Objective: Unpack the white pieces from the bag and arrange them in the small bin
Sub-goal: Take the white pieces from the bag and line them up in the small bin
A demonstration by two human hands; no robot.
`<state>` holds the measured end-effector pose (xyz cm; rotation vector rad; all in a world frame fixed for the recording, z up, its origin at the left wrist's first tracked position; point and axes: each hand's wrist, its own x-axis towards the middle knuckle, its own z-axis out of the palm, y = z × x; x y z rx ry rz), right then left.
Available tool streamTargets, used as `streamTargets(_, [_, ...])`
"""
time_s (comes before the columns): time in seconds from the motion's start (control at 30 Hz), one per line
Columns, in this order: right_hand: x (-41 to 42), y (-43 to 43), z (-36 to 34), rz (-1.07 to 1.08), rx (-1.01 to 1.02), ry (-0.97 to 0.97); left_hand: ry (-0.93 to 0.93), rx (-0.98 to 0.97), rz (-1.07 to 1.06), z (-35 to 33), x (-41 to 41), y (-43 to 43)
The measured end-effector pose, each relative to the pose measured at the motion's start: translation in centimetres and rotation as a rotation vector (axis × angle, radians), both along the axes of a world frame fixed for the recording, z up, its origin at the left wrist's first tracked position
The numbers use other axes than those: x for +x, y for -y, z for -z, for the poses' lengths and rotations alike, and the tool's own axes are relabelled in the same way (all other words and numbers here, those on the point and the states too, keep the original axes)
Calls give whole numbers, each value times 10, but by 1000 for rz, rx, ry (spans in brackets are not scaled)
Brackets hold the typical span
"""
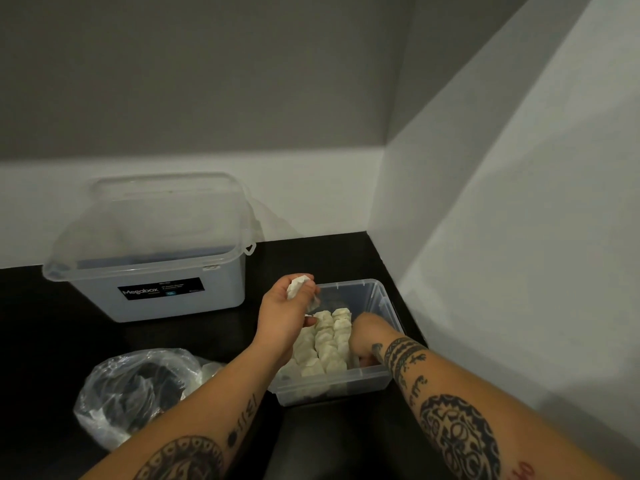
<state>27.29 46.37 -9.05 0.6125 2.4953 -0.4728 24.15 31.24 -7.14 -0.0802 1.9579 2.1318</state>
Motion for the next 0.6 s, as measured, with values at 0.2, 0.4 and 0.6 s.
streamTargets(0.2, [-1, -1, 3, 6, -13, 31, 94, 20, 37, -1, -4, 0])
streamTargets(0.4, [-4, 1, -9, -2, 10, 23, 95, -34, 91, 1, -7, -3])
streamTargets(0.6, [-19, -13, -52, 264, -469, -264, 38, -85, 141, -4, -3, -8])
